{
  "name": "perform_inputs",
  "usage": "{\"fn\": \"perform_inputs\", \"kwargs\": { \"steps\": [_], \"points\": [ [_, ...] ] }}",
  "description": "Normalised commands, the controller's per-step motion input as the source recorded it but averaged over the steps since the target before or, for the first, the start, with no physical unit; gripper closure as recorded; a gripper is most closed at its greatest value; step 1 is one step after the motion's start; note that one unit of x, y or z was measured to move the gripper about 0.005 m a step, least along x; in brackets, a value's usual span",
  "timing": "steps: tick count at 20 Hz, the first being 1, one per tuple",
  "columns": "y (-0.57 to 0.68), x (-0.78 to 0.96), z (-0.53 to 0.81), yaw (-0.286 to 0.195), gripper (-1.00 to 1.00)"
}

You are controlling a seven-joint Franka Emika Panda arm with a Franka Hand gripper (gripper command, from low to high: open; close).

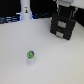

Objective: Open the kcup holder, insert the kcup into the holder, and close the kcup holder

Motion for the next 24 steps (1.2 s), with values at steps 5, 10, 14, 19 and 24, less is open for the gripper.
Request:
{"fn": "perform_inputs", "kwargs": {
  "steps": [5,10,14,19,24],
  "points": [
    [0.11,-0.21,-0.45,-0.034,-1.0],
    [0.03,-0.31,-0.38,-0.004,-1.0],
    [0.01,-0.34,-0.33,-0.008,-1.0],
    [0.04,-0.32,-0.18,-0.017,1.0],
    [0.03,-0.15,-0.04,-0.009,1.0]
  ]
}}
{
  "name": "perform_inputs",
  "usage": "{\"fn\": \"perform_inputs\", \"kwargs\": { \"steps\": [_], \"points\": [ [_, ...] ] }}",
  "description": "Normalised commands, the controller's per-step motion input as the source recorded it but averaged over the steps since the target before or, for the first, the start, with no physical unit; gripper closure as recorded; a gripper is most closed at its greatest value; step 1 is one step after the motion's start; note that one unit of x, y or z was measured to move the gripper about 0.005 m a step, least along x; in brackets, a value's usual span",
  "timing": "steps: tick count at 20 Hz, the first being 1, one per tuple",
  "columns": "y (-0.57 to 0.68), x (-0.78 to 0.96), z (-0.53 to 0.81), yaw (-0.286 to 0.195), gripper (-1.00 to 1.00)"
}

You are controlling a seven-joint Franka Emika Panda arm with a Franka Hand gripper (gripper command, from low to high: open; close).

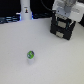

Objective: Open the kcup holder, insert the kcup into the holder, and close the kcup holder

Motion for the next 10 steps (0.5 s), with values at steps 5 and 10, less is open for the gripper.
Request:
{"fn": "perform_inputs", "kwargs": {
  "steps": [5,10],
  "points": [
    [-0.01,-0.01,-0.01,-0.003,1.0],
    [0.0,0.03,-0.01,-0.009,1.0]
  ]
}}
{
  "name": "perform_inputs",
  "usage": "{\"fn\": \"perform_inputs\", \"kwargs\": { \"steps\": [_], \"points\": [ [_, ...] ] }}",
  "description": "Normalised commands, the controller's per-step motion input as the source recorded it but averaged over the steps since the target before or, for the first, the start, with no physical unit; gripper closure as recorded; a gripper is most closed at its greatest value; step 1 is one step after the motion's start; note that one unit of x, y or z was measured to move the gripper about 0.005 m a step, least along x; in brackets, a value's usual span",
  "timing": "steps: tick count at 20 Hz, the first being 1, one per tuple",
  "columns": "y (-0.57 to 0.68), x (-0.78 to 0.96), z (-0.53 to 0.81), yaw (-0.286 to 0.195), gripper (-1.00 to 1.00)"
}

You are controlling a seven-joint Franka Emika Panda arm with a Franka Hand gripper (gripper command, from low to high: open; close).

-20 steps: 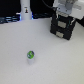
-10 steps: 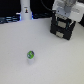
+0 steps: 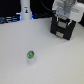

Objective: Open the kcup holder, insert the kcup into the holder, and close the kcup holder

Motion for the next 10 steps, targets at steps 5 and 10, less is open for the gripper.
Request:
{"fn": "perform_inputs", "kwargs": {
  "steps": [5,10],
  "points": [
    [-0.04,0.42,0.08,-0.036,1.0],
    [-0.11,0.53,0.16,-0.039,1.0]
  ]
}}
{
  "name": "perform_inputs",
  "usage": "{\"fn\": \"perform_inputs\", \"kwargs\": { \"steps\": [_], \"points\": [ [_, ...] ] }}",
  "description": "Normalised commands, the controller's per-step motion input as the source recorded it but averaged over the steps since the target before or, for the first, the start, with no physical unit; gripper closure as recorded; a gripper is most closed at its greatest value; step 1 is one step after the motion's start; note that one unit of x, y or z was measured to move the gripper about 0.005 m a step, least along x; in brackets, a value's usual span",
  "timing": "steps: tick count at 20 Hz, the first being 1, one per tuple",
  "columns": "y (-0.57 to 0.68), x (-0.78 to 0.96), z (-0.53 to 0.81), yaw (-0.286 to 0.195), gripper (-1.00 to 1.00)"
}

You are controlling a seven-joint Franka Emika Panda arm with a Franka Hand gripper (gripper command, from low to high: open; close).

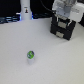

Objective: Open the kcup holder, insert the kcup into the holder, and close the kcup holder

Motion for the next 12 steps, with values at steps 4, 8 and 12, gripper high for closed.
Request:
{"fn": "perform_inputs", "kwargs": {
  "steps": [4,8,12],
  "points": [
    [-0.13,0.6,0.16,-0.045,1.0],
    [-0.26,0.93,0.16,-0.066,1.0],
    [-0.25,0.95,0.1,-0.068,1.0]
  ]
}}
